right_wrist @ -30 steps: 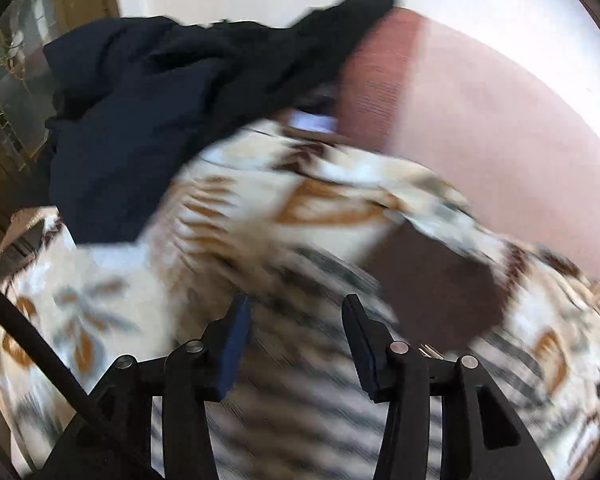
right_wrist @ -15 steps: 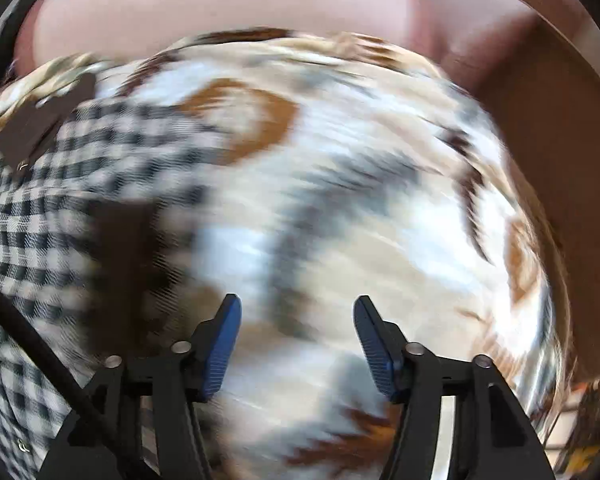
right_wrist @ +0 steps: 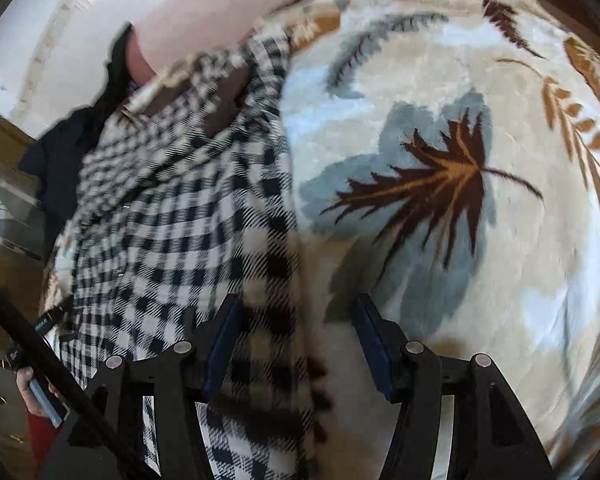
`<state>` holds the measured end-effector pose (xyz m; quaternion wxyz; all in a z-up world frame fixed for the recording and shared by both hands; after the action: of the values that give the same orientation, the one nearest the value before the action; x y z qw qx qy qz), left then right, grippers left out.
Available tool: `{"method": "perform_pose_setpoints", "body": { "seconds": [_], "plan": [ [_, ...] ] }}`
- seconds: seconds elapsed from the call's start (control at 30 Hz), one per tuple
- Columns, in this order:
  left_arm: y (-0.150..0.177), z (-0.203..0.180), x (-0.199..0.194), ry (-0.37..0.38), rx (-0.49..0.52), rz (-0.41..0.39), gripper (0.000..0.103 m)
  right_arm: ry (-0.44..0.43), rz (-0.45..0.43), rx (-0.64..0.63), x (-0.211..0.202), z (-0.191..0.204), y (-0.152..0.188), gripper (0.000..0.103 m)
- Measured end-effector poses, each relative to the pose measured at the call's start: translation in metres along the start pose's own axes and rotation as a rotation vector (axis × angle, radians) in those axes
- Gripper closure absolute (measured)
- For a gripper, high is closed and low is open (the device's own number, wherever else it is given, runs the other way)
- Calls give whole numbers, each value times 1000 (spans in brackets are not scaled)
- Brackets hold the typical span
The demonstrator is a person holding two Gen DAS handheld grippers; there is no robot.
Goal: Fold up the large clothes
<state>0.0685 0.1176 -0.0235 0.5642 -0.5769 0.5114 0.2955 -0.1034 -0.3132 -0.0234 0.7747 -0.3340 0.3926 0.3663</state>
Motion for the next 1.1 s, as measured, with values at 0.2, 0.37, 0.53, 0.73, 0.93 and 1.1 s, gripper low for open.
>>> {"method": "perform_pose_setpoints", "body": {
  "seconds": [0.2, 0.37, 0.53, 0.73, 0.93, 1.1],
  "plan": [
    [50, -8, -18, 139, -6, 8, 42, -348, 58, 66, 10, 12, 44, 41],
    [90, -5, -34, 276, -98, 3, 42, -435, 92, 32, 13, 29, 77, 43],
    [121, -15, -42, 291, -92, -8, 42, -493, 135, 38, 17, 39, 109, 49],
    [131, -28, -42, 205, -61, -42, 42, -418, 143, -39, 21, 64, 140, 56],
    [123, -28, -48, 54, -86, -29, 95, -335, 95, 6, 15, 51, 149, 95],
    [134, -18, -82, 135, -147, -73, 97, -356, 12, -9, -28, 45, 156, 97]
  ]
}}
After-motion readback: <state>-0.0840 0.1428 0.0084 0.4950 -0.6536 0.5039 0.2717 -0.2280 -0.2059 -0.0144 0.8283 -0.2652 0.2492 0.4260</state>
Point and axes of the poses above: each gripper's, at about its wrist camera, not at the fingertips, and x roughly the way its jaws point, z to its left, y to its underside, the point moved 4 cm from there along x, roughly the way its jaws point, and after that the axes turned 9 degrees about z, right-handed, at the moved point
